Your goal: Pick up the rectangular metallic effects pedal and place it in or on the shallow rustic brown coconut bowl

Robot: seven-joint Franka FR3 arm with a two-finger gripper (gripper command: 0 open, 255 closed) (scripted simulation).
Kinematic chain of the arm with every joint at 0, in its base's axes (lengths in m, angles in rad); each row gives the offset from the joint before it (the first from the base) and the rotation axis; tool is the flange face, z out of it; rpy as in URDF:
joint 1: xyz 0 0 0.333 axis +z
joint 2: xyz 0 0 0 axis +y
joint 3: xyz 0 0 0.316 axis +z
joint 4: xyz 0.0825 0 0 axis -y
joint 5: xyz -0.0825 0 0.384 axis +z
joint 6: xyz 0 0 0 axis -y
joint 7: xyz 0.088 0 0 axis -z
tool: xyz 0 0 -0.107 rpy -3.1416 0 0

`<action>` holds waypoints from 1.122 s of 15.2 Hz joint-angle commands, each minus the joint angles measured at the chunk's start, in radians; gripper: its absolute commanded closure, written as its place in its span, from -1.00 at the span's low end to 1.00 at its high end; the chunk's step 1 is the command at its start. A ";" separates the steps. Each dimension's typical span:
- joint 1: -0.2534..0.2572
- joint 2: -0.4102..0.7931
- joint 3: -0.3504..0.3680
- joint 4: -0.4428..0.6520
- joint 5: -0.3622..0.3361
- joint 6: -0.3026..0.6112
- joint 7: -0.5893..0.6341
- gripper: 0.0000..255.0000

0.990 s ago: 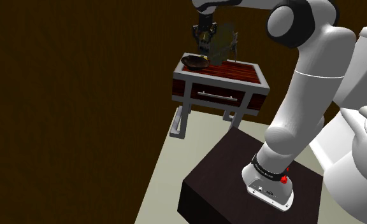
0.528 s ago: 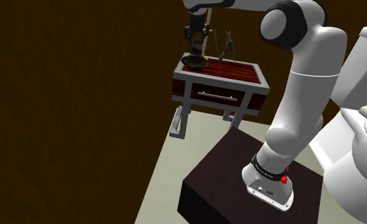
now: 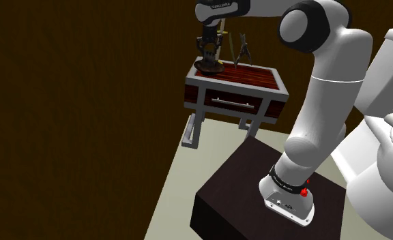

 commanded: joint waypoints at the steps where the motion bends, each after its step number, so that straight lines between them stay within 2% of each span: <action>1: -0.001 0.002 -0.001 -0.025 -0.002 0.027 0.005 1.00; 7: -0.002 0.009 -0.002 -0.090 -0.008 0.097 0.022 1.00; 14: -0.002 0.009 -0.002 -0.090 -0.008 0.097 0.022 1.00; 15: -0.002 0.009 -0.002 -0.090 -0.008 0.097 0.021 -1.00; 17: -0.002 0.009 -0.002 -0.090 -0.008 0.097 0.021 -1.00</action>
